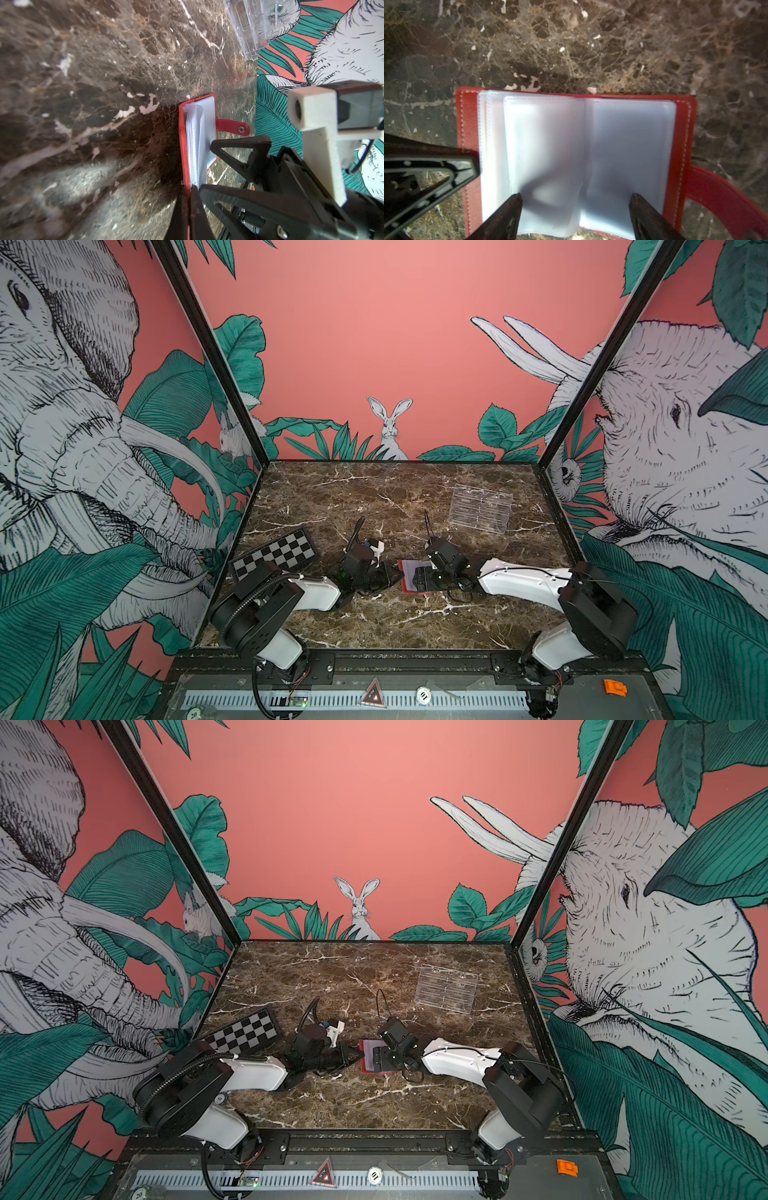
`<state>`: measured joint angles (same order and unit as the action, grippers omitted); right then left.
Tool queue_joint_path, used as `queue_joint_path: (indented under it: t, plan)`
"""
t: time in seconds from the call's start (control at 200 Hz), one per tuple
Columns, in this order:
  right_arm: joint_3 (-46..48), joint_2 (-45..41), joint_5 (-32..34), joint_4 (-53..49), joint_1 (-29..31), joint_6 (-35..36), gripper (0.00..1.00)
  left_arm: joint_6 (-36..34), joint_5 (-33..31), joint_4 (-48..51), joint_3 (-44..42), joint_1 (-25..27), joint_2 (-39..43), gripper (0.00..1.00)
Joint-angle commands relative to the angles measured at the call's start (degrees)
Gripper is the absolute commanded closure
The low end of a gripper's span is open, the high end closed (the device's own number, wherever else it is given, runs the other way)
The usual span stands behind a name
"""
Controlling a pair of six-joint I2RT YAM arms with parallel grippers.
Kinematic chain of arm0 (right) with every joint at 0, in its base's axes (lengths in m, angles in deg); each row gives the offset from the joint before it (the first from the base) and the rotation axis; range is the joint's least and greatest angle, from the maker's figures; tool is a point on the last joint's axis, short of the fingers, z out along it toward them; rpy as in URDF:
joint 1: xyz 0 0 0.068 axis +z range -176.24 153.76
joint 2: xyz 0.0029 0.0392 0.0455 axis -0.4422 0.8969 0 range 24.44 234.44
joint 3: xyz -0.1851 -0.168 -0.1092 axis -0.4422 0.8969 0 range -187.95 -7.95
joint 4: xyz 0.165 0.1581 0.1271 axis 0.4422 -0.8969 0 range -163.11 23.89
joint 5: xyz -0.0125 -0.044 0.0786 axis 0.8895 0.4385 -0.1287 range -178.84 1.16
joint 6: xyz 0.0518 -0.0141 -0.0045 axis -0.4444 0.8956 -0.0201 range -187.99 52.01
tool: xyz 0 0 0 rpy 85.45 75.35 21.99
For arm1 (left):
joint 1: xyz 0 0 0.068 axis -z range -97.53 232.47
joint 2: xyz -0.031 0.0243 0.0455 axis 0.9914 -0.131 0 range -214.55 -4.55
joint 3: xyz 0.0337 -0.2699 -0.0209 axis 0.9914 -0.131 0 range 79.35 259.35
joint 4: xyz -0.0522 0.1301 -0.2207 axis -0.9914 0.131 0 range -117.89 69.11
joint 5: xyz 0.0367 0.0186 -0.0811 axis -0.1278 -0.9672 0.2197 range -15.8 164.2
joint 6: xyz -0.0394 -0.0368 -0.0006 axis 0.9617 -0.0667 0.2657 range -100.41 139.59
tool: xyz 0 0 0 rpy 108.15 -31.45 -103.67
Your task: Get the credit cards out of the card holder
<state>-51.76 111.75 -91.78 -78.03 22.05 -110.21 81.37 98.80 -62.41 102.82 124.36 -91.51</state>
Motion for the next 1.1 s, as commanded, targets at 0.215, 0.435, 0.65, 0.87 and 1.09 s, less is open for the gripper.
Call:
queue_joint_path:
  t: [0.215,0.435,0.65,0.87,1.09]
  plan:
    - [8.64,-14.38,9.89,-4.25,-5.25,-5.69,0.22,-1.44,0.36,0.89,1.23,-0.14,2.06,1.0]
    - [10.85,-24.25,6.8,2.12,-5.3,-2.57,0.16,-1.4,0.69,0.6,1.72,-0.15,1.73,1.0]
    - [2.68,-15.33,1.47,3.16,0.94,3.06,0.15,-1.49,0.59,0.61,1.76,-0.14,1.7,1.0]
    - [0.29,-7.05,2.42,2.92,2.5,2.4,0.15,-1.49,0.45,0.67,1.64,-0.14,1.7,1.0]
    - [1.06,-3.58,-0.62,6.46,2.51,2.0,0.15,-1.4,0.65,0.25,1.83,-0.15,1.44,1.0]
